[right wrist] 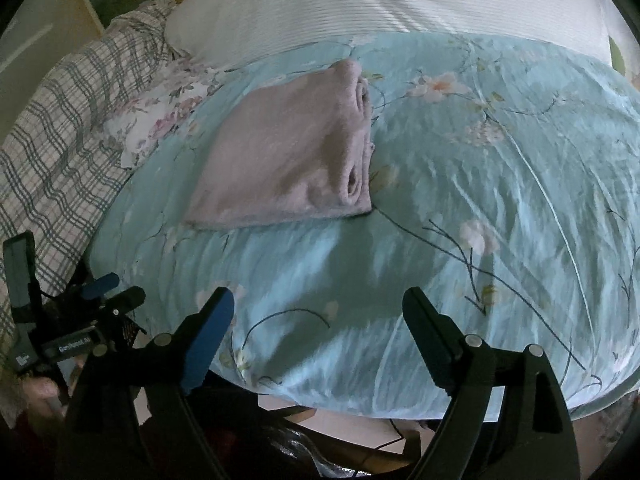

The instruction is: Fold small clothes

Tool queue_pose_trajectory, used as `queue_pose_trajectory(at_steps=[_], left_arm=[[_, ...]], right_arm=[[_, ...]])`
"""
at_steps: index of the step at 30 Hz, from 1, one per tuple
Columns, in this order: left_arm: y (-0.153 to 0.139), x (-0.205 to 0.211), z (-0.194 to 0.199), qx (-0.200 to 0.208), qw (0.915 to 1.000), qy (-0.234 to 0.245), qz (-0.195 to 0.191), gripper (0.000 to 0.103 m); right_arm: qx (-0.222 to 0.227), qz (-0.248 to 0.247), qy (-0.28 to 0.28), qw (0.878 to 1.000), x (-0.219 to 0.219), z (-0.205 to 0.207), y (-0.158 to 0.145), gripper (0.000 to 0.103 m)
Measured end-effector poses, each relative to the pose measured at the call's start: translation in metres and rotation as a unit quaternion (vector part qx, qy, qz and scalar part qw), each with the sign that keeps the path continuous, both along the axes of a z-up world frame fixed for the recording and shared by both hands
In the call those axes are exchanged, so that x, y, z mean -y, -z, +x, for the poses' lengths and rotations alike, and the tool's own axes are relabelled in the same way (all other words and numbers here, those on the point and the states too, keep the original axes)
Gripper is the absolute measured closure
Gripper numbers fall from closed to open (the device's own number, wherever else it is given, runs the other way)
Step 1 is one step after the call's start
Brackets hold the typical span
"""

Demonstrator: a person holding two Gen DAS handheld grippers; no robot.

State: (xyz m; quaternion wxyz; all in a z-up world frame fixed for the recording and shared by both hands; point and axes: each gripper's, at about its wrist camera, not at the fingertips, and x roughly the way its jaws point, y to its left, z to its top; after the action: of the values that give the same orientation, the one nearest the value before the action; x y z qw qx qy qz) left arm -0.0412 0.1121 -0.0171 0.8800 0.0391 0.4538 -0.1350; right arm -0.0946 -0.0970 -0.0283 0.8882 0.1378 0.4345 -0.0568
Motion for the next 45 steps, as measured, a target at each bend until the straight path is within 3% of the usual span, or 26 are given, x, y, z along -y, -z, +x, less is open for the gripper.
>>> queue_pose_trajectory(at_steps=[10,23,45], left_arm=[[-0.024,0.001,-0.005,0.028,0.9988,-0.001,0.041,0.017],[-0.065,0.033,0.007,0.062,0.9948,0.007,0.080,0.012],[-0.027,0.057,0.070,0.017,0.9945,-0.008,0.103,0.012]], right_arm=[[0.019,-0.027,-0.041,0.999,-0.015,-0.002,-0.019,0.016],[0.036,-0.043,-0.074,0.996,-0.022,0.004,-0.044,0.006],[-0.011,-0.023,-0.052,0.998,0.010,0.062,-0.015,0.004]])
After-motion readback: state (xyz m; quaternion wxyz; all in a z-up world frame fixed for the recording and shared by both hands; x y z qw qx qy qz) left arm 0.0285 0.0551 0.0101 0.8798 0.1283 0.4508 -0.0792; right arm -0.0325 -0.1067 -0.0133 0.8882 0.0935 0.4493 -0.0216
